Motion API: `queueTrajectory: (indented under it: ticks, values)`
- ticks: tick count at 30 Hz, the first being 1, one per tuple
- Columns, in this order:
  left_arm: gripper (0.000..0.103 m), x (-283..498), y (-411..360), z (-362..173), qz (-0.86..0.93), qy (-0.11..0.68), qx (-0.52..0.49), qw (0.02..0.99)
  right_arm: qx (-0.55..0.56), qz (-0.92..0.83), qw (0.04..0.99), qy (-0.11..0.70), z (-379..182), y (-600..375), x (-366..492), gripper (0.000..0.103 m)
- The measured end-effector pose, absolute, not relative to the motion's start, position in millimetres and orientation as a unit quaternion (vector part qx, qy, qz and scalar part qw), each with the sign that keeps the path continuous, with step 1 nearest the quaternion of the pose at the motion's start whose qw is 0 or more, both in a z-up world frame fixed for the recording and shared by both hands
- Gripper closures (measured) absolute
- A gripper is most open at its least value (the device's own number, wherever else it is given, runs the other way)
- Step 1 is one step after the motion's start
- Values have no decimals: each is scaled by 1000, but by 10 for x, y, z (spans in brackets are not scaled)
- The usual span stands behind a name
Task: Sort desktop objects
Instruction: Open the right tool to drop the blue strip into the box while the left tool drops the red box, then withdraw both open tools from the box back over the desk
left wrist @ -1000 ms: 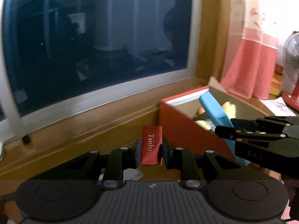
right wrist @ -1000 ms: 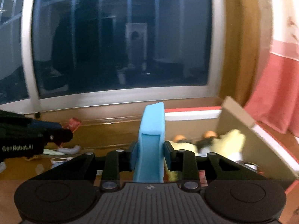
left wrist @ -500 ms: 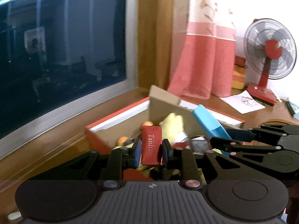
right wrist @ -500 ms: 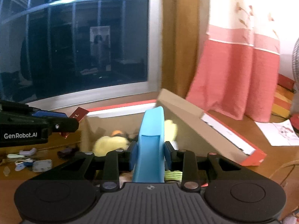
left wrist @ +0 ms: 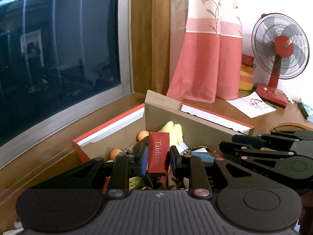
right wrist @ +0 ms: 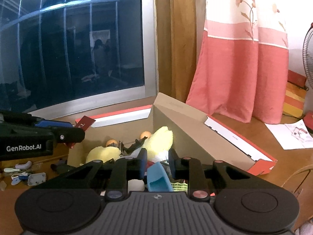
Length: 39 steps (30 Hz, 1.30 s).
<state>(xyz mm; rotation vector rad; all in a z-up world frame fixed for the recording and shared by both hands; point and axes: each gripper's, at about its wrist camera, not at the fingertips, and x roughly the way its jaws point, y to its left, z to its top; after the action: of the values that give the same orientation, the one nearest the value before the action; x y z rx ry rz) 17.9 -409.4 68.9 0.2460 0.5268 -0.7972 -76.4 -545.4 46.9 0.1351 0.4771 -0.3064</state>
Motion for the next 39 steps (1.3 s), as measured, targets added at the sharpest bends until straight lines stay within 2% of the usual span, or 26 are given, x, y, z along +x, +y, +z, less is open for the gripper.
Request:
queueTrajectory:
  ticks: [28,39]
  values:
    - [78,205,-4097,633,-388,265,119,875,72,-163,953,244,453,-5394,-796,76]
    - [71,170,-4097,632,-386,263,118,876,70,-167,952,248,454,-5405,-830,72]
